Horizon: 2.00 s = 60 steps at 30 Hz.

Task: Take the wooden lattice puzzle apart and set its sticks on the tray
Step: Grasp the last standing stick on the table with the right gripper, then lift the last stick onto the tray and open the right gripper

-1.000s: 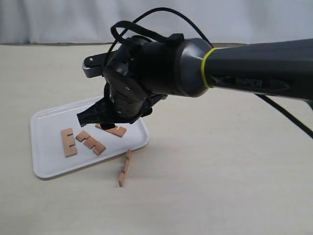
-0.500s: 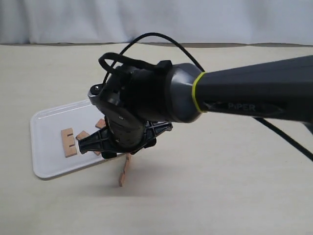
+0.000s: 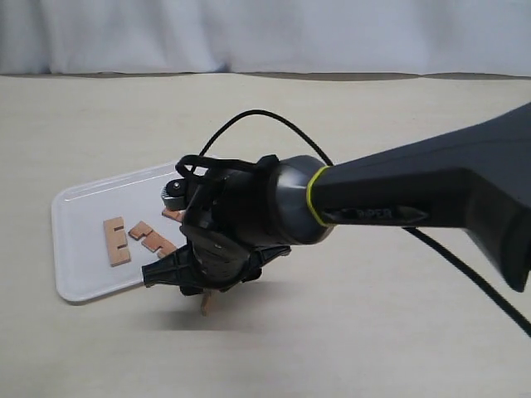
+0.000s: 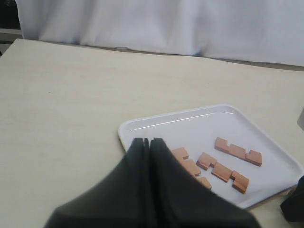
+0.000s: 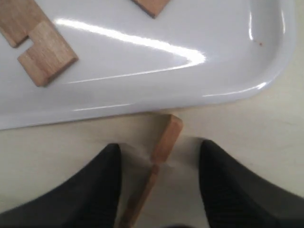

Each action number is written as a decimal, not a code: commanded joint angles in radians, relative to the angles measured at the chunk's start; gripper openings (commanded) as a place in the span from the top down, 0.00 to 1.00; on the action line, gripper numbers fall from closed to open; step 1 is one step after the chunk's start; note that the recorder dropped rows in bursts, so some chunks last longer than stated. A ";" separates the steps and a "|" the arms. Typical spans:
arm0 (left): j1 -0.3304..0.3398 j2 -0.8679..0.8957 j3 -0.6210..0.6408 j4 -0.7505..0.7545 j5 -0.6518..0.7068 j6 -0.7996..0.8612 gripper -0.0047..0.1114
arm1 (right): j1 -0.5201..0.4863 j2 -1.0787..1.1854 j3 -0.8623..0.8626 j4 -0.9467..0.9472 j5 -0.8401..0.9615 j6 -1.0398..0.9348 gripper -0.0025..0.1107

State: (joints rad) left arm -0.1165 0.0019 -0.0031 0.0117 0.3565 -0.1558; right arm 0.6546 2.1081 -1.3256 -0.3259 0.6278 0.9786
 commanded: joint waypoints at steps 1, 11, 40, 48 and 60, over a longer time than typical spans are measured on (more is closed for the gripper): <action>0.000 -0.002 0.003 0.004 -0.011 -0.003 0.96 | 0.000 0.008 0.004 -0.043 -0.001 0.009 0.83; 0.000 -0.002 0.003 0.004 -0.011 -0.003 0.96 | 0.000 -0.117 -0.178 -0.110 0.100 -0.132 0.94; 0.000 -0.002 0.003 0.004 -0.011 -0.003 0.96 | -0.140 0.160 -0.302 -0.418 -0.107 -0.180 0.74; 0.000 -0.002 0.003 0.004 -0.011 -0.003 0.96 | -0.109 0.077 -0.302 -0.411 -0.089 -0.182 0.47; 0.000 -0.002 0.003 0.004 -0.011 -0.003 0.96 | -0.046 -0.074 -0.302 -0.293 0.131 -0.305 0.75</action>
State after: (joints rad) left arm -0.1165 0.0019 -0.0031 0.0117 0.3565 -0.1558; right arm 0.6032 2.0480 -1.6238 -0.6656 0.6707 0.7064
